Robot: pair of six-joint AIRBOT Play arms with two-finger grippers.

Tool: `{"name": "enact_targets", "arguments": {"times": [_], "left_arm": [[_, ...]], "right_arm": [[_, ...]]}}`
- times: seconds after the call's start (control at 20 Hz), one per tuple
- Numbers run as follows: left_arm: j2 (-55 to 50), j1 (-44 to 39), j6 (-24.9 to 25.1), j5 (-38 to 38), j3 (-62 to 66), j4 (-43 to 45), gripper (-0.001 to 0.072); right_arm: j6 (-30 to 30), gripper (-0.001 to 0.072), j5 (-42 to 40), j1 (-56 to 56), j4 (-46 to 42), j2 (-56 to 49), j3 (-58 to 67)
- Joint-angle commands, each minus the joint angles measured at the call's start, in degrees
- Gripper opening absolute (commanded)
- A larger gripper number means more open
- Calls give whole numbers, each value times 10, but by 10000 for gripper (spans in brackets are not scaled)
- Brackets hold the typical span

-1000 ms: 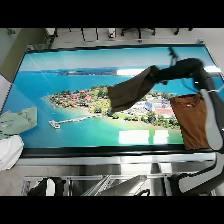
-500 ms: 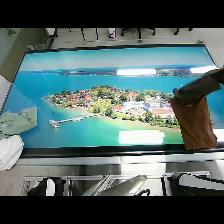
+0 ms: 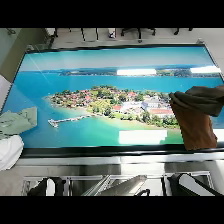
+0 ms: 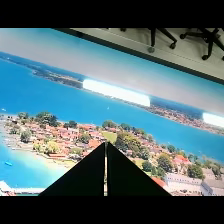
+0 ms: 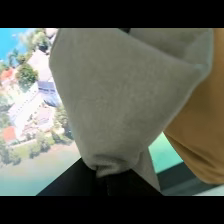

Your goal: Fold the shirts.

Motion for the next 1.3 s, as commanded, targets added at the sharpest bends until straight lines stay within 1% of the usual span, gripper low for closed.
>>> {"name": "enact_targets", "arguments": {"times": [0.0, 0.15, 0.3, 0.35, 0.4, 0.45, 0.5, 0.7, 0.85, 0.95, 1.0, 1.05, 1.15, 1.2, 1.25], "left_arm": [[0, 1, 0, 2, 0, 0, 23], [0, 1, 0, 3, 0, 0, 23], [0, 1, 10, 3, 0, 0, 23], [0, 1, 10, 3, 0, 0, 22], [0, 1, 10, 3, 0, 0, 23], [0, 1, 10, 3, 0, 0, 22], [0, 1, 10, 3, 0, 0, 23], [0, 1, 10, 2, 0, 0, 23], [-5, 1, 10, 1, 0, -2, 23], [-15, 1, 9, 1, 0, -2, 23], [-21, 1, 7, 3, 0, -3, 23], [-28, 1, 1, 9, 0, -3, 23], [-40, 1, 1, 31, 0, -26, 23], [-44, 0, 2, 41, 0, -43, 23], [-46, -8, 1, 46, -1, -47, 22]], "right_arm": [[56, 15, -27, -1, -75, 29, -33], [119, 16, -18, -1, -138, 45, -106], [151, 19, 4, -1, -150, 46, -178], [171, 50, 13, -1, -150, 45, -199], [192, 301, 21, -1, -150, 43, -214], [202, 720, 23, -1, -150, 37, -219], [200, 708, 28, -1, -149, 31, -219], [200, 708, 53, -1, -143, 23, -198], [186, 708, 75, 0, -143, 22, -126], [174, 702, 91, 0, -127, 22, -66], [149, 625, 101, 1, -97, 23, -43], [124, 437, 112, 4, -60, 25, -31], [70, 198, 135, 26, 16, 35, -30], [39, 18, 141, 50, 38, 38, -31], [26, 16, 141, 78, 37, 43, -31]]}}
